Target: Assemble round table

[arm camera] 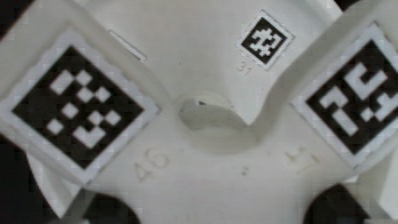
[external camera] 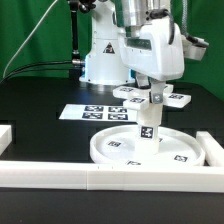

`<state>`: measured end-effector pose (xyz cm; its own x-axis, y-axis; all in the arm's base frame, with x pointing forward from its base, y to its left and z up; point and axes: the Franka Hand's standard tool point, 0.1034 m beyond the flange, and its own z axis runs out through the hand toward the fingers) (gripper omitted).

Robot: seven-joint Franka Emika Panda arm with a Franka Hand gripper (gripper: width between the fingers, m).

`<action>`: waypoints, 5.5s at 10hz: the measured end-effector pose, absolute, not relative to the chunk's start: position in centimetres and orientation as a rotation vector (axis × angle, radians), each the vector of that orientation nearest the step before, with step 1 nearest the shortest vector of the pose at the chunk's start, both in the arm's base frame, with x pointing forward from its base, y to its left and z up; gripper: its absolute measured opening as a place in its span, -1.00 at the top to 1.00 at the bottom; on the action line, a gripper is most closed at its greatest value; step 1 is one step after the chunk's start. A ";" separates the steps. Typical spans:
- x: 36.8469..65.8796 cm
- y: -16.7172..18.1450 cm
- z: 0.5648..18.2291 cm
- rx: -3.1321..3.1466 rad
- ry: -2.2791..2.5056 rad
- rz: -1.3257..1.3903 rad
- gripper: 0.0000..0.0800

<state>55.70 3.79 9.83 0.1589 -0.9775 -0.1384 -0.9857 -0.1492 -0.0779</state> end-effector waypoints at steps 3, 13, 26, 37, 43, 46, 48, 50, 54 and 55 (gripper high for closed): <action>55.8 3.8 9.8 -2.181 2.037 0.094 -0.25; 55.4 4.7 11.6 -2.416 1.727 0.091 -0.62; 56.7 5.0 14.1 -2.934 0.352 0.058 -0.62; 57.1 2.7 12.1 -2.812 -1.053 -0.067 -0.62; 56.4 2.9 11.1 -2.771 -1.161 -0.073 -0.62; 56.3 3.5 11.1 -2.791 -1.088 -0.058 -0.62; 56.2 3.7 10.8 -2.791 -1.086 -0.055 -0.62; 56.1 3.7 10.6 -2.793 -1.084 -0.057 -0.62; 56.0 3.4 10.1 -2.822 -1.052 -0.085 -0.62; 56.0 3.3 9.8 -2.853 -1.006 -0.110 -0.62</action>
Offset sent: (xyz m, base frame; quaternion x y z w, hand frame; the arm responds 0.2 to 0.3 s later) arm 0.0000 0.0000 0.0000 0.0000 0.0000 0.0000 1.0000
